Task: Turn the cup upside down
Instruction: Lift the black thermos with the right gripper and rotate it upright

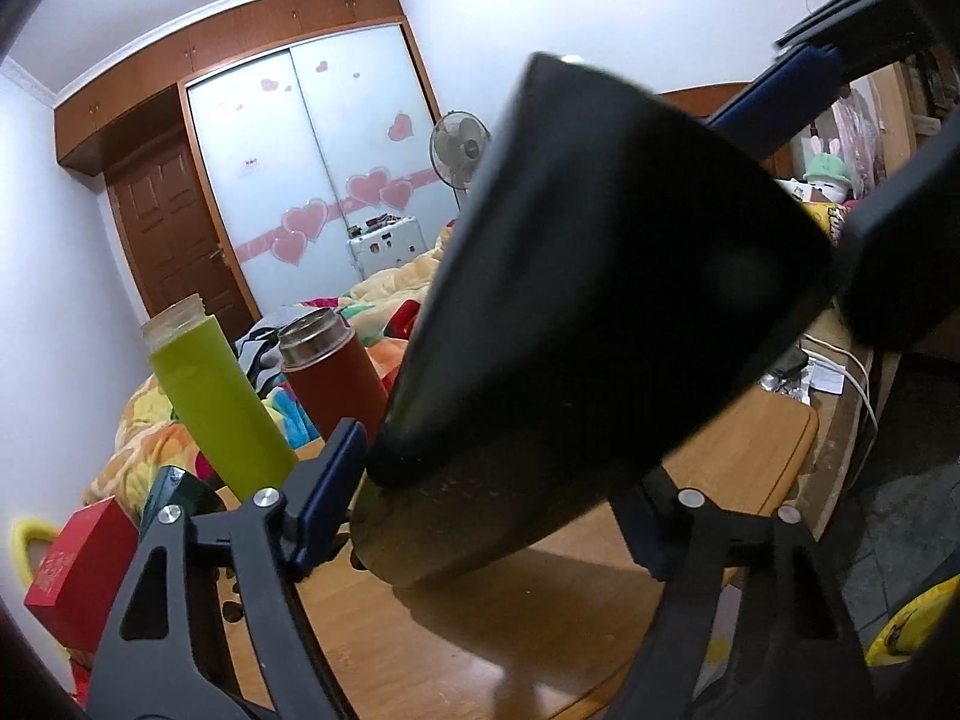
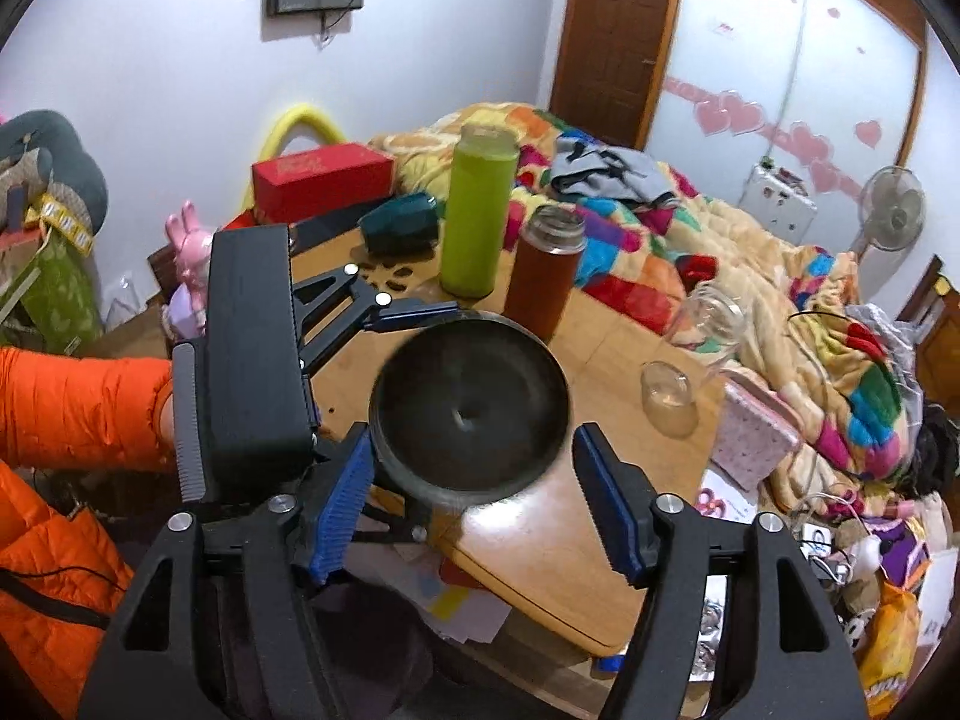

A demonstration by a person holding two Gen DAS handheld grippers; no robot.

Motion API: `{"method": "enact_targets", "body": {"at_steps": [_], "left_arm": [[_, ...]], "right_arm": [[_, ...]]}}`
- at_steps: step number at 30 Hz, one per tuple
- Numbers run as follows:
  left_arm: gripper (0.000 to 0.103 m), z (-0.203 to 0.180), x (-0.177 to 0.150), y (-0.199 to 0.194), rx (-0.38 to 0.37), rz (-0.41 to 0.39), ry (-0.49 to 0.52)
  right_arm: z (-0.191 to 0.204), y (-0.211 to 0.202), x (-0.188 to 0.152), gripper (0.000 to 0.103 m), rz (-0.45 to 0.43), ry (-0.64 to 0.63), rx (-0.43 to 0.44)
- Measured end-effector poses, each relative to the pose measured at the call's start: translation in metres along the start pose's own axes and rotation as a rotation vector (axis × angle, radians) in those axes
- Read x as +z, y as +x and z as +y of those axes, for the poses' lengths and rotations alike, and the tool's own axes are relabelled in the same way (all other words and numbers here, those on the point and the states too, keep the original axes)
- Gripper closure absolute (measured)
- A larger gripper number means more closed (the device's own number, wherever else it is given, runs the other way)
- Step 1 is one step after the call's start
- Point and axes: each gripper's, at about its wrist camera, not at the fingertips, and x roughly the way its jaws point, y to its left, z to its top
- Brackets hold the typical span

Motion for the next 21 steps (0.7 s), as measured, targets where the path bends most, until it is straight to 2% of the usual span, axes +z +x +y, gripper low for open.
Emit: {"method": "enact_targets", "body": {"at_steps": [6, 11, 14, 21], "left_arm": [[0.034, 0.014, 0.010, -0.006, -0.007, 0.017, -0.052], [0.039, 0.033, 0.017, -0.014, -0.042, 0.041, -0.141], [0.039, 0.055, 0.019, -0.010, -0.081, 0.078, -0.224], [0.039, 0.078, 0.028, -0.016, -0.080, 0.143, -0.254]], "right_arm": [[-0.009, -0.019, 0.001, 0.033, -0.048, 0.059, -0.088], [-0.017, -0.013, 0.003, 0.033, -0.042, 0.126, -0.139], [-0.023, -0.003, 0.006, 0.033, -0.037, 0.172, -0.149], [-0.030, 0.008, 0.012, 0.033, -0.079, 0.254, -0.162]]}}
